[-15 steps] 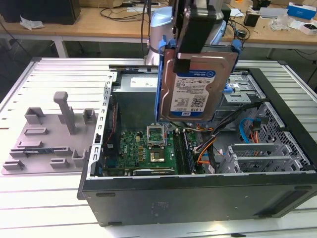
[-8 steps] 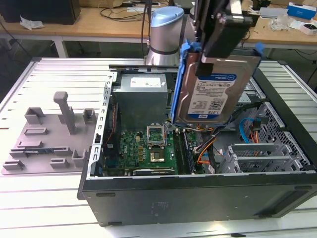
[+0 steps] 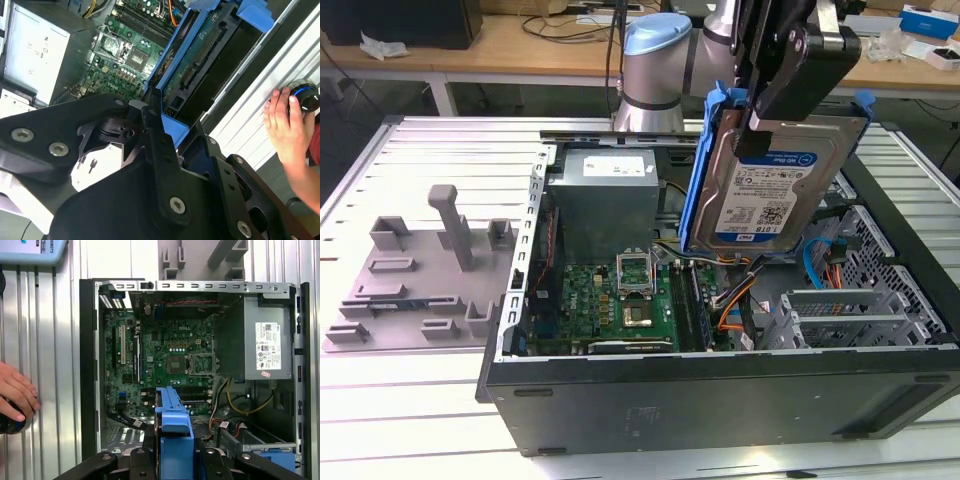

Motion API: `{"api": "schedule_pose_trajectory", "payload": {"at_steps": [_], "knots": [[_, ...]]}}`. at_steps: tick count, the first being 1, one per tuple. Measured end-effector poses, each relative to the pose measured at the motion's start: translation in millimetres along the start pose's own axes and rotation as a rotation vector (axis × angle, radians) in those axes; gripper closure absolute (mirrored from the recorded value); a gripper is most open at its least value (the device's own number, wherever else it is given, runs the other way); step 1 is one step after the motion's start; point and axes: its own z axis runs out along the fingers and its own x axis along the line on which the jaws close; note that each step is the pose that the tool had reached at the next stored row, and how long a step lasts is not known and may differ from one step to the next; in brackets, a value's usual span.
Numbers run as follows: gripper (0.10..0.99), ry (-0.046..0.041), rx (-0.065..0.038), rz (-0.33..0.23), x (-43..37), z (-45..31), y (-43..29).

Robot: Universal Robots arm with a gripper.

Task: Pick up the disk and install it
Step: 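Pick up the disk, then insert the disk into the insertion slot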

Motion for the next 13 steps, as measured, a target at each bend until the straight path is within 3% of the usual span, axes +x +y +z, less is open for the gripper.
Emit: {"api": "schedule_pose_trajectory", "payload": {"at_steps": [13], "knots": [[0.722, 0.0000, 0.000, 0.000, 0.0, 0.0, -0.3]]}}
